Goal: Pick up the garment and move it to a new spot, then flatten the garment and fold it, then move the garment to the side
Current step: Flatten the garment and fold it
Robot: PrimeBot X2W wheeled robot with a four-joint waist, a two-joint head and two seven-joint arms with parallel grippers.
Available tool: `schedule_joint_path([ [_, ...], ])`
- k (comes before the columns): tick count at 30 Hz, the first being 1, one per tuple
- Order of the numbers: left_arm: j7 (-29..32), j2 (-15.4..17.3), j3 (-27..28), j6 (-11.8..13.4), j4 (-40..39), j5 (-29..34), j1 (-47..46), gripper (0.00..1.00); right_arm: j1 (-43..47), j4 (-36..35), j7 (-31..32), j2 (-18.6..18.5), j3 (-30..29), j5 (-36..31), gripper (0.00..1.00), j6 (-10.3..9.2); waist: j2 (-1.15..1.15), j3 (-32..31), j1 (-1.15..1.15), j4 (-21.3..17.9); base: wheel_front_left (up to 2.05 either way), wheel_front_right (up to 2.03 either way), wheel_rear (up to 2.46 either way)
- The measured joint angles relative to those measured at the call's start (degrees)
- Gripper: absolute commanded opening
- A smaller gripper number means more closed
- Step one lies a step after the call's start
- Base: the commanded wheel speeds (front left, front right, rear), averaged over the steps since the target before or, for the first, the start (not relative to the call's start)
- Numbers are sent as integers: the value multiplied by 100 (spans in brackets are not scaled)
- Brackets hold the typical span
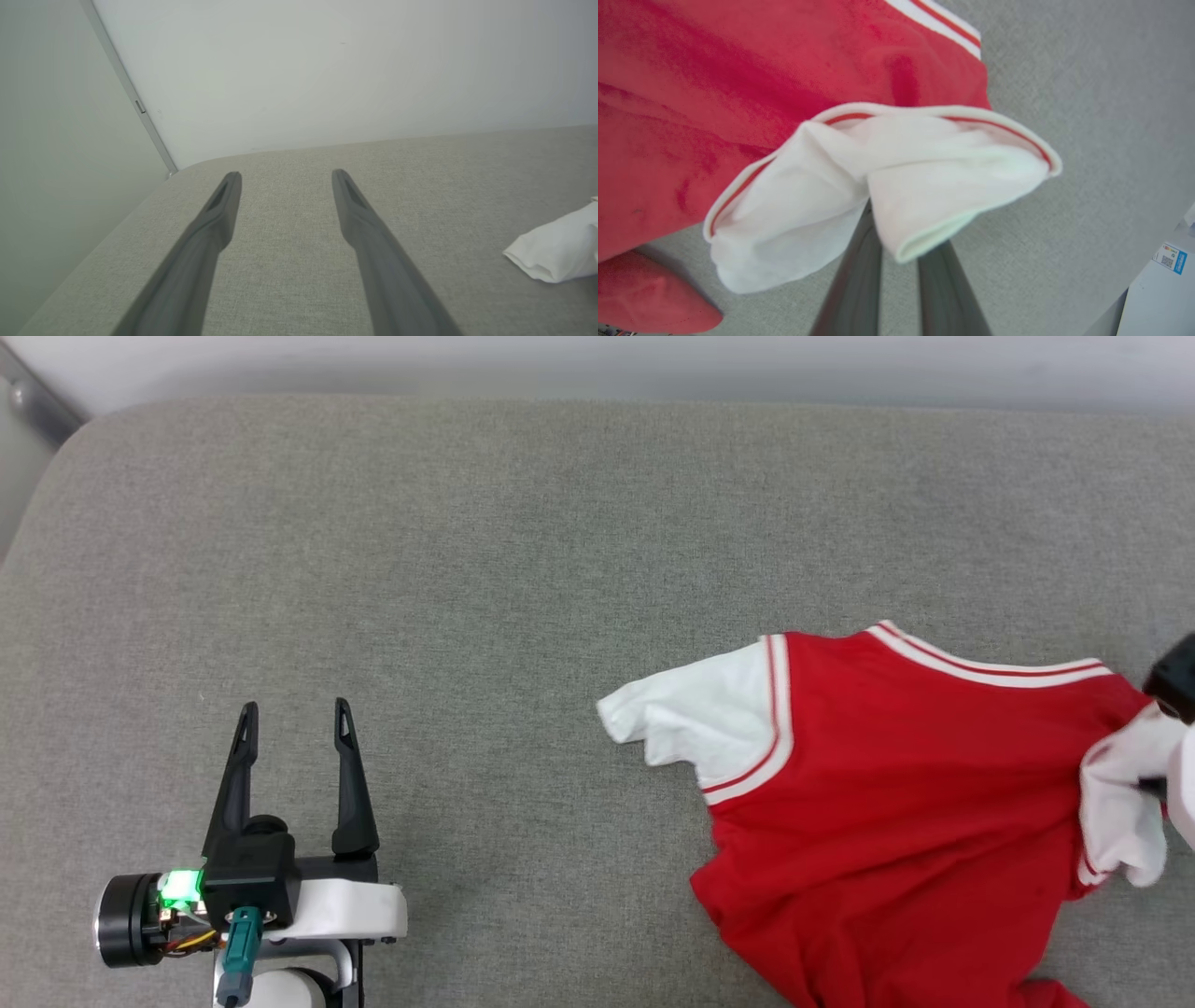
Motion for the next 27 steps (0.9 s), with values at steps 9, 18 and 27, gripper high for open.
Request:
schedule_joint_path([
  [9,0,-62,99,-125,145,96,-28,100,762,775,-494,214,-186,374,0,-2,0,40,0,-46,0,0,0],
  [18,0,25,197,-268,265,187,-26,100,893,1084,-1867,506,-1046,-19,100,-2,0,-366,0,-201,0,0,0],
  [27,0,401,305,-556,399,246,-348,100,1342,1007,-3255,809,-2911,-1067,100,-2,0,-701,-1,-511,0,0,0],
])
